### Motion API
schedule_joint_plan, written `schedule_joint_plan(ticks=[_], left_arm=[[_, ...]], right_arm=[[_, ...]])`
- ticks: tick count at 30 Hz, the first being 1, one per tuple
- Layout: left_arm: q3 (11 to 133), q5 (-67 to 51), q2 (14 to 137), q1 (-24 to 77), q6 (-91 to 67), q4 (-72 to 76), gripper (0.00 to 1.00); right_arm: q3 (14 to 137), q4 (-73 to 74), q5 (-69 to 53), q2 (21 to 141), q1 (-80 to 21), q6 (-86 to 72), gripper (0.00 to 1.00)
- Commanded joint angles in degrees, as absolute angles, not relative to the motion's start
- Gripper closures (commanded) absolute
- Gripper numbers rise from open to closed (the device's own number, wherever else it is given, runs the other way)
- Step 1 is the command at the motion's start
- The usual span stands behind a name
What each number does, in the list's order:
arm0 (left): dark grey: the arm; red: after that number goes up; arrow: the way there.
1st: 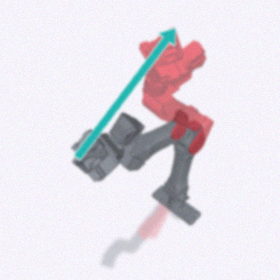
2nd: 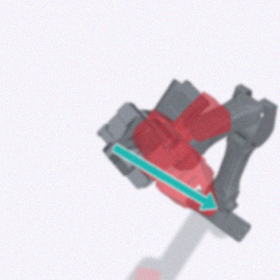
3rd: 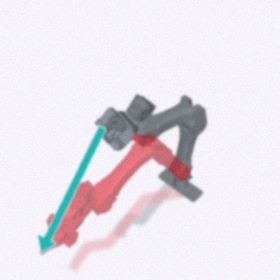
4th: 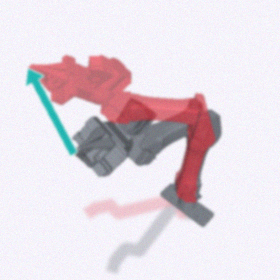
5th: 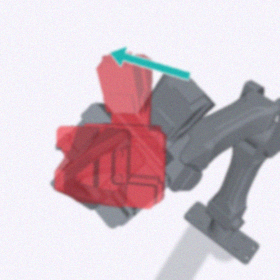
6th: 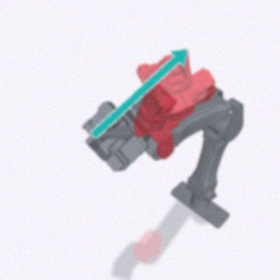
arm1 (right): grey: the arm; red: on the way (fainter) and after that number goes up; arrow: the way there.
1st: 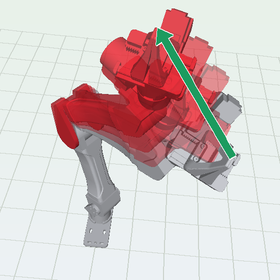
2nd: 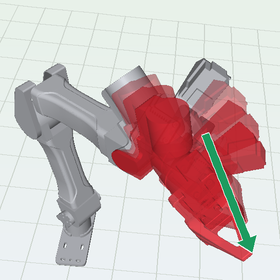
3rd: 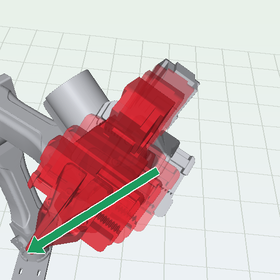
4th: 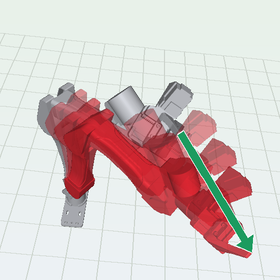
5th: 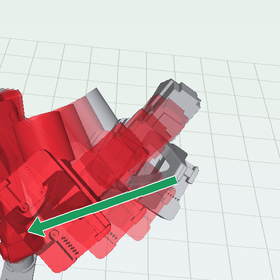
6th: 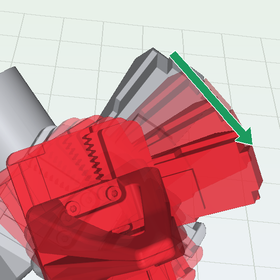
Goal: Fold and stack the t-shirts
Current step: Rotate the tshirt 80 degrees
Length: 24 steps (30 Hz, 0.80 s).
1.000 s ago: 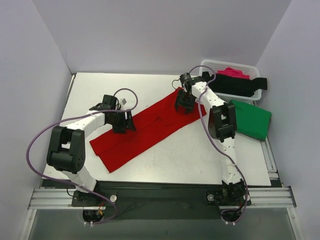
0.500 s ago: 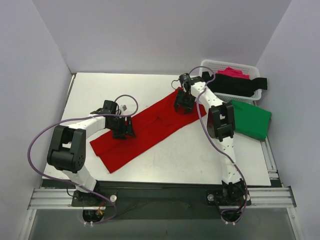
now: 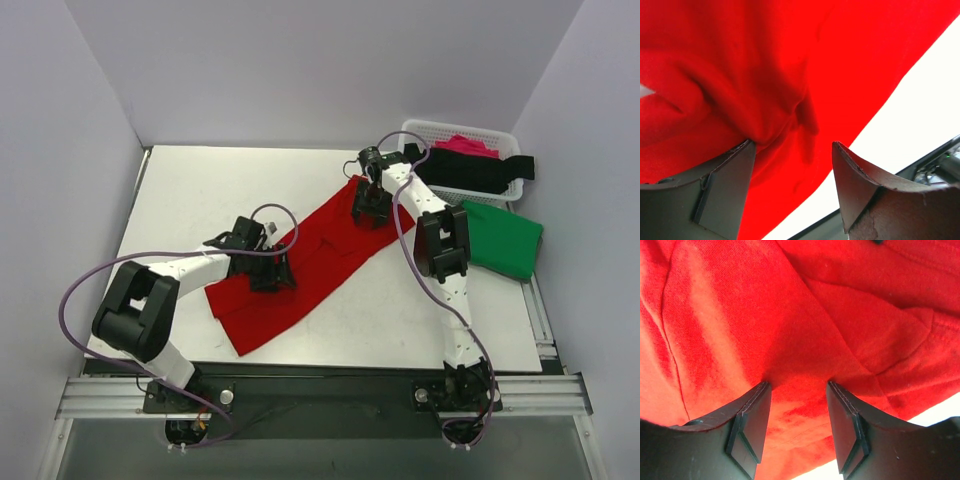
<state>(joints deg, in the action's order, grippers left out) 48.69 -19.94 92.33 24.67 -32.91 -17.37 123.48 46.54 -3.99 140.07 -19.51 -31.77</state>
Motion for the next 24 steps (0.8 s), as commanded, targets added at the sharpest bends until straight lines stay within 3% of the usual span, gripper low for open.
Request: schedule_joint_plan(ticks=[1,8,17,24], left_arm=[[46.8,-15.9,92.9,28.8,-40.1,-19.3,0.27],[49.0,-9.1,90.5,35.0,-47.6,-22.0,0.26],[51.6,-10.5,84.8,36.6,-47.6,-22.1,0.26],[54.7,-11.2,84.6,36.7,-45.3,-21.8,0.26]], right_arm=[[125.9,50.5,-1.3,139.9,-18.8,-29.1,0.52],[127.8,51.8,-0.7,141.7,-17.8,-26.6,0.51],[130.9,52.0,-1.8,142.7,-16.5,-25.2,0.5],[130.2,51.8,-6.9,136.4,-16.5,-23.6,0.5]])
